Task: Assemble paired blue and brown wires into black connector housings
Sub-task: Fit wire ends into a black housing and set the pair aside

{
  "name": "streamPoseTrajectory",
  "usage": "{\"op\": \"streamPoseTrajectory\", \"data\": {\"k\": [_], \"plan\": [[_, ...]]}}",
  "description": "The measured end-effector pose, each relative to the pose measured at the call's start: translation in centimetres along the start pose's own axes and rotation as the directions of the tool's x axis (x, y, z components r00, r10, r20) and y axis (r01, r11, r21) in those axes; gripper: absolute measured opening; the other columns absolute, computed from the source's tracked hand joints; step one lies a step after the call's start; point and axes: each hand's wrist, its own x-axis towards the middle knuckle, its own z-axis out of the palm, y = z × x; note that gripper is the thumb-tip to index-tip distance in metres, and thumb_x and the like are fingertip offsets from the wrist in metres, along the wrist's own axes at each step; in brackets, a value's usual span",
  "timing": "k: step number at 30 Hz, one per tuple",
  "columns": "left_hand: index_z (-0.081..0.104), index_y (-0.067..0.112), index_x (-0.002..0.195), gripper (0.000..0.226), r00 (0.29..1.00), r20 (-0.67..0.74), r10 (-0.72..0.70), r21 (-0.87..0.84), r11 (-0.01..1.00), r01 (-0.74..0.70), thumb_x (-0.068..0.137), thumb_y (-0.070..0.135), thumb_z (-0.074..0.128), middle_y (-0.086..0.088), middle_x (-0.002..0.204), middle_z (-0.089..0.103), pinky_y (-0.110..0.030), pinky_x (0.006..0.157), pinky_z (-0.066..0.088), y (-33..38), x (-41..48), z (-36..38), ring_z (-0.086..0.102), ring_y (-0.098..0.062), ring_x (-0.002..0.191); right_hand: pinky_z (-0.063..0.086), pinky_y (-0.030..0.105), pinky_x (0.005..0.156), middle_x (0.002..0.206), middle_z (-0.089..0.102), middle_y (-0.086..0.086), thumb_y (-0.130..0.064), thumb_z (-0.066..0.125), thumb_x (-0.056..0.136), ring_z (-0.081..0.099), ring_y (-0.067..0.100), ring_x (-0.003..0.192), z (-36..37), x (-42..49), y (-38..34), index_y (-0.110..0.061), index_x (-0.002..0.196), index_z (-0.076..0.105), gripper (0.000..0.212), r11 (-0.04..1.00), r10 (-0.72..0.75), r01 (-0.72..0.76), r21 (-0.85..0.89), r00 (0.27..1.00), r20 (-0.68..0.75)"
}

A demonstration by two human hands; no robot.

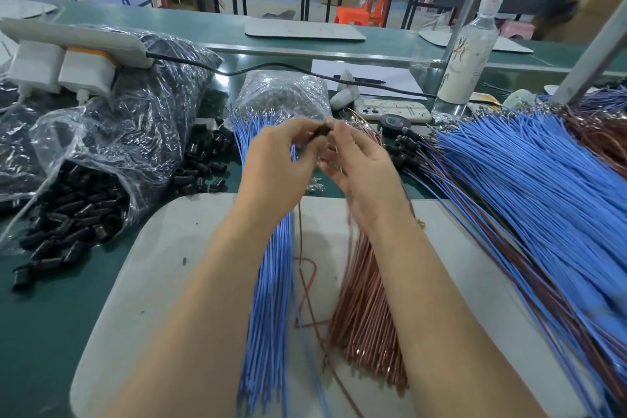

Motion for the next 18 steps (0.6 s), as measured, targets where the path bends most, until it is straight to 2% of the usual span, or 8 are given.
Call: {"op": "streamPoseTrajectory", "data": {"k": [2, 3, 6, 9, 12, 15, 17, 18], "plan": [[0.067, 0.019, 0.104, 0.015, 0.997, -0.074, 0.026, -0.033, 0.999, -0.028, 0.09, 0.019, 0.062, 0.017, 0.086, 0.065, -0.003, 0.077, 0.042, 1.8, 0.9, -1.1, 0.059, 0.008, 0.081, 0.049, 0.038, 0.096, 0.108, 0.068, 0.012, -0.048, 0.045, 0.091, 0.064, 0.025, 0.103, 0.7, -0.5, -0.7, -0.015, 0.121, 0.058, 0.047, 0.985, 0.094, -0.123, 0.123, 0.971, 0.222], [0.066, 0.02, 0.103, 0.014, 0.994, -0.105, 0.032, -0.056, 0.998, -0.038, 0.09, 0.021, 0.062, 0.016, 0.087, 0.067, -0.007, 0.078, 0.044, 2.8, 1.5, -1.8, 0.06, 0.008, 0.08, 0.052, 0.036, 0.092, 0.1, 0.069, 0.012, -0.051, 0.037, 0.094, 0.066, 0.025, 0.097, 0.9, -0.9, -1.4, -0.014, 0.121, 0.056, 0.05, 0.973, 0.128, -0.183, 0.143, 0.936, 0.327], [0.063, 0.022, 0.096, 0.006, 0.978, -0.21, 0.009, -0.255, 0.965, -0.064, 0.091, 0.024, 0.061, 0.012, 0.085, 0.069, -0.016, 0.073, 0.048, 6.4, 3.8, -4.8, 0.062, 0.007, 0.069, 0.053, 0.026, 0.058, 0.059, 0.051, -0.001, -0.042, 0.033, 0.097, 0.06, 0.017, 0.058, 0.3, -2.7, -4.8, -0.009, 0.105, 0.062, 0.045, 0.973, 0.109, -0.197, 0.121, 0.853, 0.51], [0.058, 0.024, 0.077, 0.013, 0.923, -0.362, -0.129, -0.474, 0.878, -0.063, 0.089, 0.024, 0.062, 0.008, 0.079, 0.067, -0.028, 0.083, 0.048, 9.3, 6.2, -6.3, 0.061, -0.006, 0.075, 0.029, 0.018, 0.04, 0.058, 0.032, -0.003, -0.03, 0.041, 0.095, 0.038, 0.009, 0.043, -2.8, -4.8, -9.1, -0.005, 0.11, 0.062, 0.036, 0.998, 0.053, -0.07, 0.01, 0.834, 0.549], [0.051, 0.02, 0.074, 0.02, 0.878, -0.313, -0.362, -0.691, 0.721, 0.051, 0.09, 0.023, 0.062, 0.002, 0.075, 0.06, -0.027, 0.072, 0.047, 11.2, 8.0, -4.4, 0.053, -0.012, 0.069, 0.021, 0.013, 0.035, 0.055, 0.038, -0.004, -0.022, 0.046, 0.095, 0.027, 0.006, 0.038, -7.0, -7.2, -12.6, -0.011, 0.11, 0.064, 0.025, 0.964, 0.031, 0.069, -0.257, 0.93, 0.367], [0.056, 0.017, 0.081, 0.013, 0.913, -0.054, -0.405, -0.779, 0.589, 0.215, 0.093, 0.02, 0.059, 0.0, 0.082, 0.068, -0.018, 0.063, 0.053, 11.7, 8.5, 1.0, 0.064, -0.008, 0.072, 0.026, 0.013, 0.033, 0.047, 0.05, -0.005, -0.014, 0.048, 0.098, 0.032, 0.005, 0.034, -10.8, -8.7, -13.3, -0.018, 0.096, 0.06, 0.013, 0.805, -0.068, 0.057, -0.59, 0.998, 0.003], [0.059, 0.009, 0.089, 0.006, 0.869, 0.157, -0.469, -0.762, 0.501, 0.409, 0.094, 0.013, 0.057, -0.005, 0.097, 0.067, -0.017, 0.082, 0.053, 11.1, 7.6, 5.8, 0.066, -0.016, 0.099, 0.039, 0.019, 0.043, 0.051, 0.06, -0.003, -0.018, 0.051, 0.097, 0.048, 0.009, 0.041, -13.4, -8.7, -11.9, -0.02, 0.083, 0.055, 0.015, 0.581, -0.115, -0.086, -0.809, 0.976, -0.186], [0.059, -0.001, 0.101, 0.012, 0.819, 0.226, -0.528, -0.728, 0.467, 0.502, 0.093, 0.008, 0.056, -0.012, 0.115, 0.063, -0.01, 0.1, 0.038, 10.4, 6.9, 8.1, 0.053, -0.023, 0.123, 0.046, 0.026, 0.054, 0.06, 0.066, 0.0, -0.019, 0.052, 0.095, 0.058, 0.016, 0.054, -14.7, -8.7, -10.7, -0.02, 0.08, 0.054, 0.016, 0.46, -0.105, -0.18, -0.869, 0.961, -0.254]]}}
